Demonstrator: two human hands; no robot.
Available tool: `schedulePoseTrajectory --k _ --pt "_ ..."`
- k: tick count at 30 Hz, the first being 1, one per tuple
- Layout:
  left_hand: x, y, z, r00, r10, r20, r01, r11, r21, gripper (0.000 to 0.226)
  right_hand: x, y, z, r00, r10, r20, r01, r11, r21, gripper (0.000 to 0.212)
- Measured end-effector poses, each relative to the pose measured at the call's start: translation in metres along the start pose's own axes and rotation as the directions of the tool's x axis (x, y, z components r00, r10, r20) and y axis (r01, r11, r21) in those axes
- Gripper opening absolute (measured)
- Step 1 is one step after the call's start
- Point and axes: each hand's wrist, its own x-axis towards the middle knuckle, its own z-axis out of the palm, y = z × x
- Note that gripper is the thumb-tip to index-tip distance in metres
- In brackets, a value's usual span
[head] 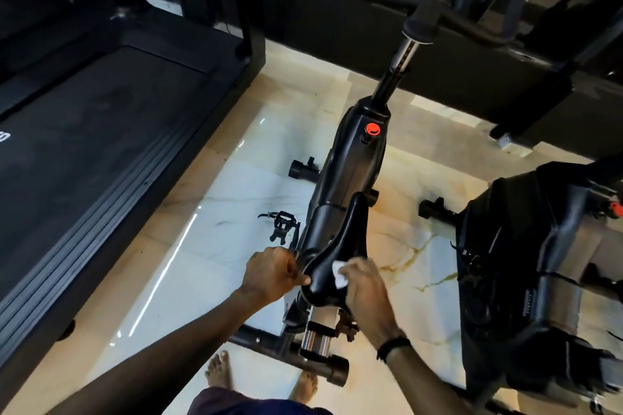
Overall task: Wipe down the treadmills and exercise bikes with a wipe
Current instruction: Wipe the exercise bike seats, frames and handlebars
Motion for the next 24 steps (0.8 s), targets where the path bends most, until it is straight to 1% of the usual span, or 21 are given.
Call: schedulePoseTrajectory --k 2,3,4,6,7,9,10,11,12,14,16,18,19,21,24 --pt "0.002 0.001 -0.001 1.0 -0.009 0.009 0.009 1.0 -0.001 0.039 0.033 0.003 -0.003 0.992 0.114 -0.059 -0.115 0.993 -0.022 0.04" --pt "0.002 0.001 -0.001 1.0 -0.009 0.014 0.009 1.0 0.005 0.04 0.046 -0.003 -0.002 0.99 0.126 -0.059 -0.128 0.991 -0.031 0.039" --pt "0.002 0.001 -0.002 1.0 -0.012 0.022 0.012 1.0 0.005 0.04 0.054 -0.013 0.002 0.993 0.112 -0.023 -0.112 0.993 -0.033 0.038" --pt "0.003 -0.001 -0.006 0.999 -0.016 0.037 0.016 1.0 -0.002 0.036 0.047 -0.038 0.014 0.999 0.007 0.053 -0.002 0.996 -0.093 0.038" --pt "0.004 -0.004 -0.007 0.999 -0.019 0.045 0.019 1.0 -0.012 0.029 0.035 -0.048 0.02 0.994 -0.075 0.081 0.084 0.989 -0.118 0.038" --pt "0.005 -0.01 -0.012 0.998 -0.048 0.038 0.049 0.998 -0.048 0.01 0.003 -0.053 0.028 0.969 -0.215 0.124 0.229 0.966 -0.115 0.037" --pt "0.004 -0.013 -0.014 0.997 -0.078 0.026 0.08 0.994 -0.072 0.011 -0.011 -0.05 0.028 0.954 -0.254 0.161 0.269 0.96 -0.082 0.039" --pt "0.003 -0.017 -0.016 0.994 -0.109 0.016 0.11 0.989 -0.098 0.018 -0.02 -0.047 0.025 0.944 -0.271 0.19 0.282 0.959 -0.034 0.04" --pt "0.001 -0.02 -0.016 0.992 -0.124 0.01 0.125 0.986 -0.112 0.024 -0.023 -0.041 0.021 0.946 -0.251 0.204 0.257 0.966 -0.004 0.04" --pt "-0.001 -0.026 -0.014 0.99 -0.139 0.018 0.141 0.983 -0.12 0.032 -0.01 -0.034 0.018 0.977 -0.144 0.16 0.152 0.987 -0.042 0.04" --pt "-0.001 -0.029 -0.01 0.987 -0.161 0.012 0.161 0.978 -0.133 0.029 0.02 -0.041 0.019 0.996 -0.012 0.085 0.021 0.993 -0.114 0.039" --pt "-0.001 -0.03 -0.007 0.985 -0.171 -0.009 0.169 0.976 -0.135 0.024 0.043 -0.058 0.021 0.993 0.064 0.104 -0.046 0.985 -0.167 0.037" --pt "0.0 -0.03 -0.006 0.986 -0.164 -0.015 0.161 0.979 -0.128 0.023 0.047 -0.066 0.022 0.991 0.049 0.123 -0.021 0.976 -0.217 0.032" --pt "0.001 -0.029 -0.007 0.987 -0.158 -0.027 0.153 0.98 -0.13 0.022 0.04 -0.074 0.024 0.986 -0.037 0.16 0.083 0.953 -0.293 0.024" --pt "0.005 -0.032 -0.01 0.983 -0.174 -0.064 0.163 0.974 -0.157 0.02 0.02 -0.061 0.019 0.958 -0.19 0.216 0.24 0.942 -0.235 0.034"
